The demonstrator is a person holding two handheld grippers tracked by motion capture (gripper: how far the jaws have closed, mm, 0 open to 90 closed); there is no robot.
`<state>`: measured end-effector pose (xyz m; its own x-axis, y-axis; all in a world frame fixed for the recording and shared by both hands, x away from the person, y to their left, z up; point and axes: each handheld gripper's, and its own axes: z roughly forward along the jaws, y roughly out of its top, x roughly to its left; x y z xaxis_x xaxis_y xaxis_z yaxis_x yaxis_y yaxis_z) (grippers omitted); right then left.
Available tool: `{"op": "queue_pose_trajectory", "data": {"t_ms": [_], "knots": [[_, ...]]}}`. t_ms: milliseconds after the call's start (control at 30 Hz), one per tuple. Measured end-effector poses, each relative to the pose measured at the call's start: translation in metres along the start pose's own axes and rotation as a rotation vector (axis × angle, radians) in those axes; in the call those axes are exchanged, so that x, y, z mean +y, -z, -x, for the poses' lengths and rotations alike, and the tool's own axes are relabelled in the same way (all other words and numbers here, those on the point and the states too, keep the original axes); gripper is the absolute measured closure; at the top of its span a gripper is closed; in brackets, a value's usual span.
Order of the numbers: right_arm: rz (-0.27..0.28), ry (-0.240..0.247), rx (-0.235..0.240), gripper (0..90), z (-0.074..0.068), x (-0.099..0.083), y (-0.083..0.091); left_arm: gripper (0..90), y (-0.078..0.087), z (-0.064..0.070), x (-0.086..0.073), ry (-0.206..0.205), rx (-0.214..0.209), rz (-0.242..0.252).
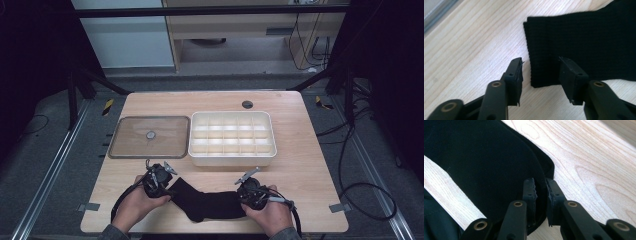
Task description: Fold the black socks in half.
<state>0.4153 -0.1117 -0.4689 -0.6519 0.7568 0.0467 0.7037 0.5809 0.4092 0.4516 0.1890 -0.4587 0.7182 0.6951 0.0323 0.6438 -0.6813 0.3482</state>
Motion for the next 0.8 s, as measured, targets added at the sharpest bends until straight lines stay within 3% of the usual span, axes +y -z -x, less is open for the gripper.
{"op": "queue_pose_trajectory", "data": {"t_ms": [133, 333, 567, 800], "knots": [[0.003, 0.0, -0.001, 79.0, 0.0, 0.0, 0.0, 62.2, -0.003, 0.0, -0.001, -0.005, -0.031, -0.016], [0.019, -0.001, 0.003, 77.4, -0.001, 0.0, 0.003, 66.1, -0.005, 0.002, 0.0, -0.008, -0.032, -0.039], [0.047, 0.0, 0.013, 63.2, 0.0, -0.002, 0.01, 73.5, -0.006, 0.004, 0.002, -0.012, -0.039, -0.051], [0.032, -0.005, 0.017, 61.8, 0.0, -0.003, 0.006, 77.4, -0.006, 0.005, 0.003, -0.022, -0.043, -0.056]]}}
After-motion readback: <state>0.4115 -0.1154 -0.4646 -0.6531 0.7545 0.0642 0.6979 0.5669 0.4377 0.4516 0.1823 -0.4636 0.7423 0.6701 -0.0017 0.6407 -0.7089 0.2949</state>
